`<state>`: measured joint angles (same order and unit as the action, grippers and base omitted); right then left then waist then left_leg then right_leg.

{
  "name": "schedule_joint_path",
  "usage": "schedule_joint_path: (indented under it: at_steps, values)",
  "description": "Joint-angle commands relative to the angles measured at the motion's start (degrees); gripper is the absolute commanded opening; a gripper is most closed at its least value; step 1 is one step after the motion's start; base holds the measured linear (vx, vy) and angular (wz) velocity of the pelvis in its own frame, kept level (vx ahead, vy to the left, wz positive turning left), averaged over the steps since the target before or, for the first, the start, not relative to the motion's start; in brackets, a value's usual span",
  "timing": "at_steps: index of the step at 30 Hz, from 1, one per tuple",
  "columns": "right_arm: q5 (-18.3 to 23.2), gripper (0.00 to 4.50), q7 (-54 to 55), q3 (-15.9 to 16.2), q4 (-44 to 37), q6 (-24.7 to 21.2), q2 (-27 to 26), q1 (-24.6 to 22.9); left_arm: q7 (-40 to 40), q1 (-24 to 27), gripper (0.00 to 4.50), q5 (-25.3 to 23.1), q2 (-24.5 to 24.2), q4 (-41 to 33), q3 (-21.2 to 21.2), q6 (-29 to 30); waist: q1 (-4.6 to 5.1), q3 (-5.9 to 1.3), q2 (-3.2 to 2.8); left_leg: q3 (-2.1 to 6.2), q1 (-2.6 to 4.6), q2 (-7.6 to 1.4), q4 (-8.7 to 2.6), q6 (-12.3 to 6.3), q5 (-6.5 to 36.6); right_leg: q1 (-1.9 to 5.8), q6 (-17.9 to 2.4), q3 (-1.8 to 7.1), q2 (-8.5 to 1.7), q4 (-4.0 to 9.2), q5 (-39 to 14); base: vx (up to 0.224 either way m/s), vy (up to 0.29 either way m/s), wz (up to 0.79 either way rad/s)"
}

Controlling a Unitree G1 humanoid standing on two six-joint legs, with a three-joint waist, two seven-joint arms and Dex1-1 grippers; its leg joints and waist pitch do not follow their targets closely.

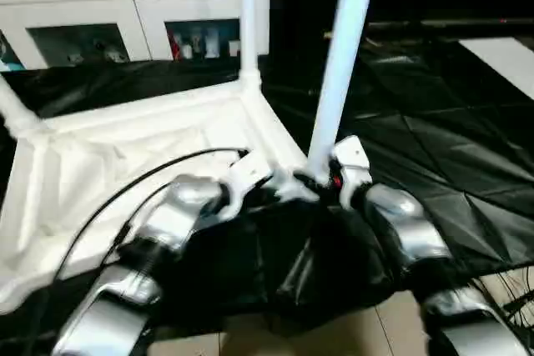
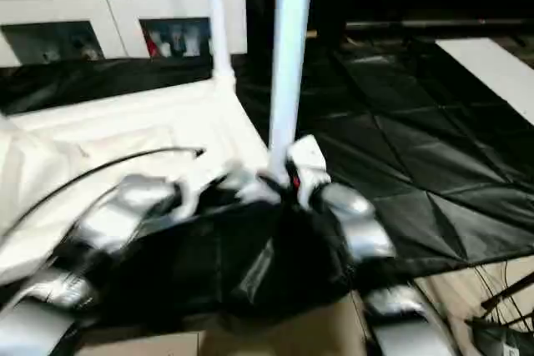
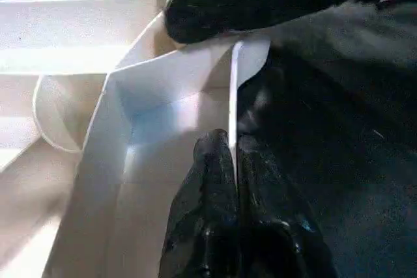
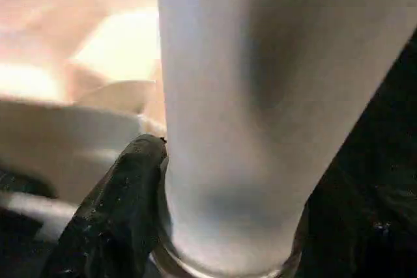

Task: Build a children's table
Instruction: Rotate leg to tighten

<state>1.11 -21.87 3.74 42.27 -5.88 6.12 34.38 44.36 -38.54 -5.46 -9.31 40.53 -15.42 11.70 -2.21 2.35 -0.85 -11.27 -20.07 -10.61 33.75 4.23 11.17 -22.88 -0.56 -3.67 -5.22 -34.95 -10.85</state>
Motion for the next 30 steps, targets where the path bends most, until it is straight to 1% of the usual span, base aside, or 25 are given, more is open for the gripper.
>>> schedule_joint_path:
  at_steps: [1, 2, 3, 4, 5, 7, 8, 9, 11, 12, 13, 14, 15, 16, 18, 19, 20, 21, 22, 24, 26, 27, 28, 29, 30]
  values:
    - [-0.9, 2.67, 2.5, 1.3, 3.5, -3.3, -2.4, -0.3, -7.6, -0.1, 0.0, -0.4, 1.0, 4.1, 2.3, 1.5, -0.09, -2.86, 0.6, 1.28, 0.05, -1.99, -4.28, -2.02, 14.2, 2.16, -10.7, 2.54, -3.14, 5.28, -18.4, 0.0, 0.0, 0.0]
    - [-1.4, 2.67, 5.4, 1.2, 4.8, -4.1, -3.5, 0.5, -9.7, -0.9, 0.0, -1.1, 1.5, 5.5, 2.3, 1.3, -0.01, -2.77, 0.59, 1.35, -0.13, -1.99, -4.37, -2.18, 14.3, 2.25, -10.5, 2.47, -3.14, 5.34, -18.9, 0.0, 0.0, 0.0]
    - [-1.7, 2.67, 7.8, 1.1, 5.8, -5.0, -4.6, 1.3, -11.3, -1.7, 0.0, -1.7, 1.8, 6.8, 2.1, 0.8, -0.05, -2.79, 0.61, 1.34, -0.09, -1.95, -4.35, -2.15, 14.3, 2.26, -10.3, 2.46, -3.17, 5.45, -19.3, 0.0, 0.0, 0.0]
    - [-1.7, 2.67, 11.2, 0.2, 7.0, -6.1, -6.5, 2.3, -12.6, -2.7, 0.0, -2.2, 2.5, 8.7, 2.1, 0.2, -0.07, -2.84, 0.47, 1.33, 0.15, -2.04, -4.36, -2.03, 14.6, 2.06, -10.2, 2.52, -3.19, 5.49, -19.6, 0.0, 0.0, 0.0]
    - [-1.3, 2.67, 12.1, -0.4, 7.4, -6.5, -7.4, 2.6, -12.7, -2.9, 0.0, -2.5, 2.6, 9.1, 2.0, -0.2, 0.03, -2.77, 0.5, 1.45, -0.03, -1.96, -4.49, -1.79, 15.0, 2.17, -9.8, 2.47, -3.22, 5.56, -20.7, 0.0, 0.0, 0.0]
    - [-0.9, 2.67, 12.7, -0.9, 7.6, -6.7, -8.2, 2.9, -12.6, -3.1, 0.0, -2.5, 2.6, 9.5, 1.9, -0.6, -0.09, -2.8, 0.48, 1.47, 0.04, -2.07, -4.55, -1.83, 15.4, 2.05, -9.6, 2.54, -3.29, 5.59, -20.3, 0.0, 0.0, 0.0]
    - [-0.8, 2.67, 13.2, -1.2, 7.9, -6.4, -8.9, 3.1, -12.6, -3.3, 0.0, -2.4, 2.7, 10.2, 2.0, -0.8, -0.05, -2.77, 0.49, 1.47, -0.04, -2.06, -4.61, -1.87, 15.7, 2.11, -9.4, 2.49, -3.24, 5.59, -20.3, 0.0, 0.0, 0.0]
    - [-1.1, 2.67, 12.5, -0.6, 8.2, -4.6, -9.2, 3.3, -12.5, -3.4, 0.0, -2.4, 2.7, 10.7, 1.8, -1.0, -0.03, -2.75, 0.5, 1.41, 0.07, -2.03, -4.63, -1.86, 16.1, 1.98, -9.3, 2.5, -3.19, 5.69, -20.6, 0.0, 0.0, 0.0]
    - [-1.3, 2.67, 11.9, -0.2, 8.1, -3.3, -9.2, 3.2, -12.3, -3.3, 0.0, -2.3, 2.6, 10.6, 1.7, -0.9, -0.03, -2.74, 0.48, 1.47, 0.12, -2.12, -4.65, -1.68, 17.3, 1.94, -9.2, 2.51, -3.37, 5.8, -21.6, 0.0, 0.0, 0.0]
    - [-1.3, 2.67, 11.5, -0.2, 7.9, -2.5, -9.2, 3.0, -12.2, -3.3, 0.0, -2.3, 2.5, 10.7, 1.8, -1.0, -0.01, -2.76, 0.71, 1.48, 0.05, -2.13, -4.69, -1.76, 17.2, 2.0, -9.1, 2.51, -3.34, 5.78, -21.5, 0.0, 0.0, 0.0]
    - [-0.1, 2.67, 9.9, -0.9, 7.3, -1.6, -9.4, 2.8, -12.0, -3.4, 0.0, -2.1, 2.4, 11.1, 2.0, -1.2, -0.08, -2.76, 0.58, 1.49, 0.07, -2.17, -4.71, -1.88, 17.1, 1.94, -9.1, 2.52, -3.37, 5.74, -21.4, 0.0, 0.0, 0.0]
    - [0.4, 3.02, 9.5, -1.4, 7.0, -1.1, -9.5, 2.7, -12.0, -3.5, 0.0, -2.1, 2.3, 11.5, 2.2, -1.4, -0.13, -2.79, 0.67, 1.44, -0.01, -2.15, -4.67, -2.13, 16.7, 2.02, -9.2, 2.57, -3.4, 5.72, -20.9, 0.0, 0.0, 0.0]
    - [1.4, 3.23, 8.1, -2.1, 6.3, -1.0, -9.6, 2.6, -11.8, -3.5, 0.0, -2.1, 2.2, 11.7, 2.3, -1.7, -0.15, -2.78, 0.65, 1.43, -0.01, -2.13, -4.68, -2.27, 16.5, 2.01, -9.2, 2.57, -3.37, 5.73, -20.7, 0.0, 0.0, 0.0]
    - [1.5, 3.37, 8.0, -2.1, 6.3, -1.0, -9.6, 2.5, -11.8, -3.5, 0.0, -2.1, 2.2, 11.7, 2.3, -1.7, -0.2, -2.76, 0.68, 1.4, -0.03, -2.14, -4.67, -2.53, 16.3, 2.01, -9.3, 2.59, -3.38, 5.72, -20.5, 0.0, 0.0, 0.0]
    - [1.9, 3.39, 6.9, -2.5, 5.5, -0.8, -9.5, 2.4, -11.4, -3.5, 0.0, -2.1, 2.0, 11.9, 2.4, -1.9, -0.17, -2.68, 0.54, 1.46, -0.09, -2.17, -4.76, -2.75, 16.9, 2.05, -9.2, 2.52, -3.37, 5.77, -21.1, 0.0, 0.0, 0.0]
    - [1.5, 3.45, 6.6, -2.1, 5.1, -0.3, -9.0, 2.4, -11.0, -3.5, 0.0, -2.0, 1.9, 12.0, 2.3, -2.2, 0.04, -2.62, 0.69, 1.56, -0.33, -2.06, -4.84, -2.66, 17.4, 2.16, -8.8, 2.45, -3.37, 5.85, -22.3, 0.0, 0.0, 0.0]
    - [0.7, 3.65, 6.8, -1.7, 4.7, 0.1, -8.1, 2.4, -10.2, -3.4, 0.0, -2.0, 1.7, 11.9, 2.2, -2.3, 0.31, -2.64, 0.7, 1.78, -0.69, -2.08, -4.99, -2.32, 17.1, 2.43, -8.2, 2.32, -3.41, 5.79, -23.1, 0.0, 0.0, 0.0]
    - [0.0, 3.76, 6.5, -1.1, 4.2, 0.0, -7.2, 2.3, -9.5, -3.3, 0.0, -2.1, 1.5, 11.5, 1.9, -2.5, 0.39, -2.67, 0.78, 1.87, -0.8, -2.11, -5.01, -2.22, 16.9, 2.52, -8.1, 2.27, -3.46, 5.78, -23.3, 0.0, 0.0, 0.0]
    - [-1.1, 3.82, 5.8, -0.2, 3.4, 0.2, -5.6, 2.0, -7.7, -2.8, 0.0, -2.0, 1.0, 10.8, 1.5, -2.6, 0.45, -2.66, 0.69, 1.87, -0.58, -2.18, -5.0, -2.12, 17.2, 2.27, -8.0, 2.29, -3.44, 5.86, -23.6, 0.0, 0.0, 0.0]
    - [-2.2, 3.85, 4.9, 0.8, 2.5, 0.9, -3.9, 1.7, -5.4, -2.2, 0.0, -1.8, 0.4, 9.9, 1.0, -2.5, 0.27, -2.68, 0.77, 1.66, -0.12, -2.23, -4.82, -2.08, 17.5, 1.89, -8.5, 2.44, -3.45, 6.0, -23.0, 0.0, 0.0, 0.0]
    - [-2.0, 3.85, -2.0, 1.7, -0.7, 1.8, 0.5, 0.2, -0.6, -0.4, 0.0, -1.8, -1.3, 7.5, -0.5, -4.5, 0.04, -2.8, 0.94, 1.53, -0.45, -2.31, -4.66, -3.1, 15.8, 2.25, -9.4, 2.54, -3.45, 5.6, -19.4, 0.0, 0.0, 0.0]
    - [-2.0, 3.85, -2.0, 1.7, -0.7, 1.8, 0.5, 0.2, -0.6, -0.4, 0.0, -1.8, -1.3, 7.5, -0.5, -4.5, -0.01, -2.9, 0.94, 1.45, -0.37, -2.37, -4.58, -3.45, 15.1, 2.28, -9.9, 2.58, -3.42, 5.43, -17.7, 0.0, 0.0, 0.0]
    - [-1.6, 3.85, -4.2, 1.7, -1.7, 2.0, 1.6, -0.3, -0.1, 0.0, 0.0, -1.7, -1.6, 7.1, -0.5, -4.5, 0.0, -2.96, 0.91, 1.26, -0.41, -2.29, -4.43, -4.12, 13.5, 2.24, -11.1, 2.65, -3.35, 5.16, -14.8, 0.0, 0.0, 0.0]
    - [-0.2, 3.85, -9.5, 1.8, -3.9, 2.5, 3.8, -1.5, 1.3, 0.7, 0.0, -1.6, -2.3, 6.3, -0.7, -5.5, -0.26, -3.02, 1.12, 1.11, -0.52, -2.12, -4.2, -5.1, 12.4, 2.59, -11.5, 2.57, -3.31, 5.07, -13.1, 0.0, 0.0, 0.0]
    - [0.7, 3.85, -14.0, 2.3, -5.7, 3.1, 5.7, -2.6, 2.8, 1.3, 0.0, -1.4, -3.0, 5.5, -0.9, -6.1, -0.4, -3.06, 1.14, 1.07, -0.5, -2.15, -4.11, -5.66, 11.8, 2.65, -11.7, 2.6, -3.37, 4.94, -12.2, 0.0, 0.0, 0.0]
